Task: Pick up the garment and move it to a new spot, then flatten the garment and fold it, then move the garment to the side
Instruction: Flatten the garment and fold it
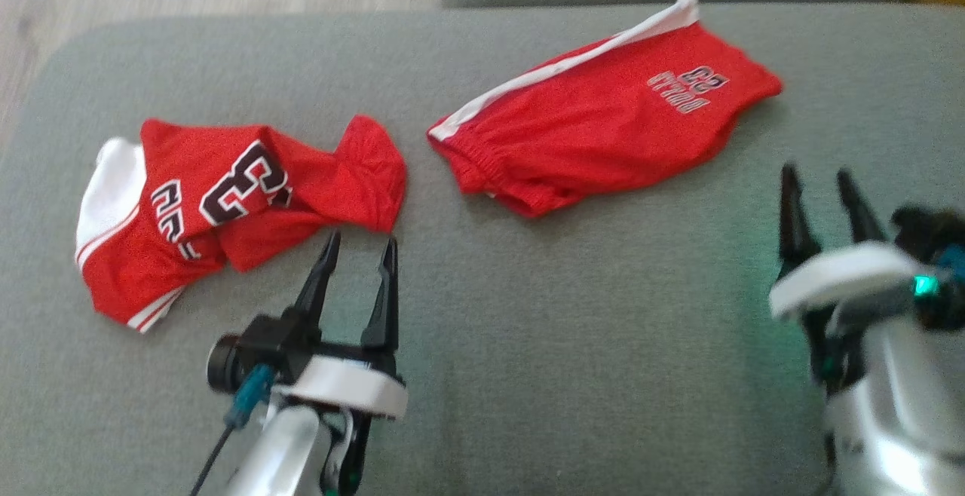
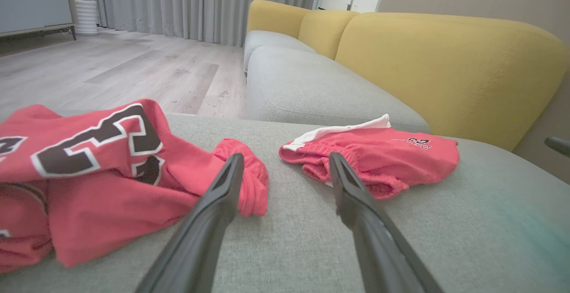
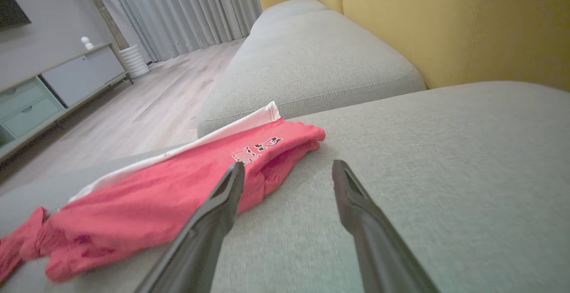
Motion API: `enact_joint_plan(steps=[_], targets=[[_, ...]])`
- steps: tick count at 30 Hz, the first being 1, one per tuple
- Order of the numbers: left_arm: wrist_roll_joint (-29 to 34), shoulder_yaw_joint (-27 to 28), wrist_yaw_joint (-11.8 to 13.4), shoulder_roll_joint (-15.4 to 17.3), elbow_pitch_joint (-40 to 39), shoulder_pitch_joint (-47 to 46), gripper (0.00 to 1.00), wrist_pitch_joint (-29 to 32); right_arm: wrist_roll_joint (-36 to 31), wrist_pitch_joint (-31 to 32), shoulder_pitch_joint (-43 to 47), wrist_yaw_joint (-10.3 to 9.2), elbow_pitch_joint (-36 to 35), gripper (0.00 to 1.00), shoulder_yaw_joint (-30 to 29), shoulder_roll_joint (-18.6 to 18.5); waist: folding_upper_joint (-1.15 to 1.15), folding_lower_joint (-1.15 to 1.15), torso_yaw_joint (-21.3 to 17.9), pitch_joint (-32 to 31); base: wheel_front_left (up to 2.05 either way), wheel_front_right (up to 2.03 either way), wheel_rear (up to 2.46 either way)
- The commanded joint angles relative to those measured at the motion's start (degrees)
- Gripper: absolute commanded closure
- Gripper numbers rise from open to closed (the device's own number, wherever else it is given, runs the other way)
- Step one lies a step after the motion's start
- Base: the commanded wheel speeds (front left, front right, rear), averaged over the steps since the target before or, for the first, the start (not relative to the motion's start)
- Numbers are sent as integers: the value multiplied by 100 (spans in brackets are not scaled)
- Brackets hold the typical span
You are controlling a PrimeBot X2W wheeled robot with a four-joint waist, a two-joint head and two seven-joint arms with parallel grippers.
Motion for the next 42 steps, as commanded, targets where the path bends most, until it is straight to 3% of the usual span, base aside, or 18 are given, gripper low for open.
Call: enact_joint_plan(steps=[1,8,16,26,32,33,34,35,42], targets=[[64,191,-49,-18,-144,-363,0,-54,60,123,-520,-5,-50,0,28,4,0,-1,261,306,0,0,0],[46,183,-178,-119,-165,-703,0,-54,345,613,-1684,-5,994,0,-869,4,0,-1,652,700,0,0,0],[-189,-37,-245,-150,-482,-980,0,-54,-609,858,-2811,-5,2460,0,-2522,-106,0,-1,1034,1009,0,0,0],[-412,-329,-107,-151,-776,-1111,0,-54,-1736,1219,-3458,-5,3502,0,-3462,-412,0,-1,1279,1235,0,0,0],[-362,-316,-36,-152,-937,-1205,0,-54,-2174,1374,-3699,-5,3774,0,-3601,-485,0,-1,1354,1360,0,0,0],[-359,-305,-28,-152,-980,-1202,0,-54,-2200,1372,-3739,-5,3806,15,-3630,-486,0,-1,1359,1374,0,0,0],[-361,-301,-21,-152,-1014,-1198,0,-54,-2236,1356,-3776,-5,3835,69,-3630,-481,0,-1,1363,1386,0,0,0],[-359,-299,-15,-152,-1042,-1194,0,-55,-2250,1313,-3820,-5,3865,100,-3615,-464,0,-1,1363,1394,0,0,0],[-330,-292,-29,-152,-1005,-1145,0,-55,-2037,596,-3957,-5,4041,100,-3442,-404,0,-1,1253,1303,0,0,0]])
